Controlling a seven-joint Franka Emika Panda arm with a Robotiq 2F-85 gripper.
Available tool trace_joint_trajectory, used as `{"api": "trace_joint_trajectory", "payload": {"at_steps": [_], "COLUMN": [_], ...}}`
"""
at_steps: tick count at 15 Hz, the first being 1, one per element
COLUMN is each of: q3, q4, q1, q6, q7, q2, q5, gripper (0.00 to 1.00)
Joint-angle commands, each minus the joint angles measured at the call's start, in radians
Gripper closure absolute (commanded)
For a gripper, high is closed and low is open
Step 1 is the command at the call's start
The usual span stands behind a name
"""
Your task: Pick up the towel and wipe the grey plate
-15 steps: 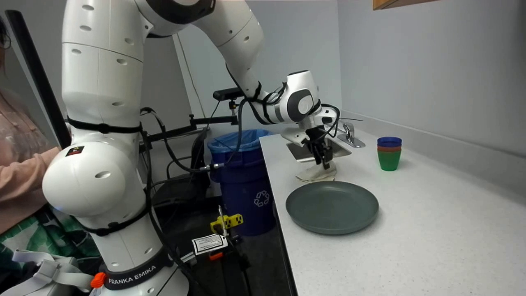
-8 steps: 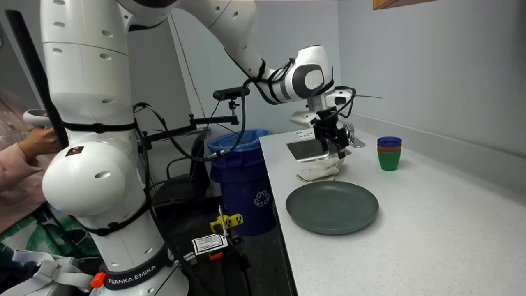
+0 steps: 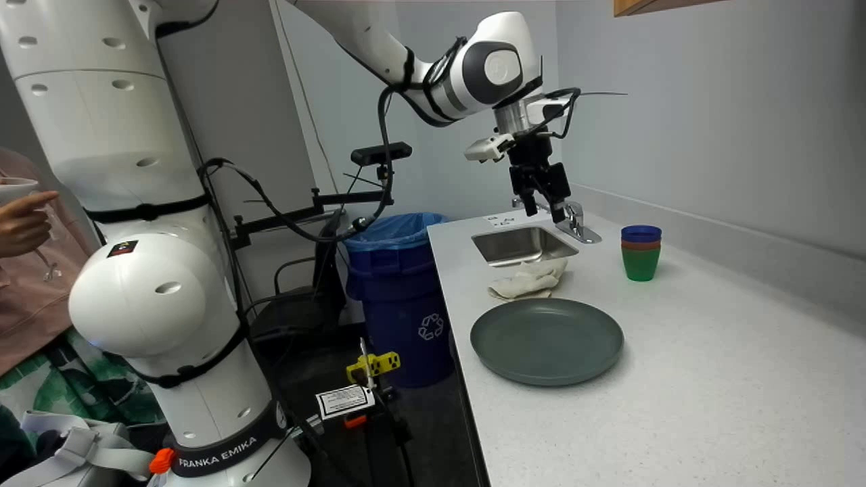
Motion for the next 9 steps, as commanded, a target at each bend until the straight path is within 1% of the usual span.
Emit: {"api": "trace_joint_trajectory", "payload": {"at_steps": [1, 7, 8, 9], "q3": [0.002, 0.021, 0.019, 0.020], "q4": [-0.064, -0.113, -0.076, -0.084], "q1": [-0.020, -0.044, -0.043, -0.044], "q6": [-0.023, -0.029, -0.010, -0.009], "q7": [0.004, 0.020, 0.002, 0.003], "q2": [-0.117, -0.213, -0.156, -0.168], "q5": [-0.035, -0.096, -0.068, -0.073], "gripper": [0.00, 0.00, 0.00, 0.00]}}
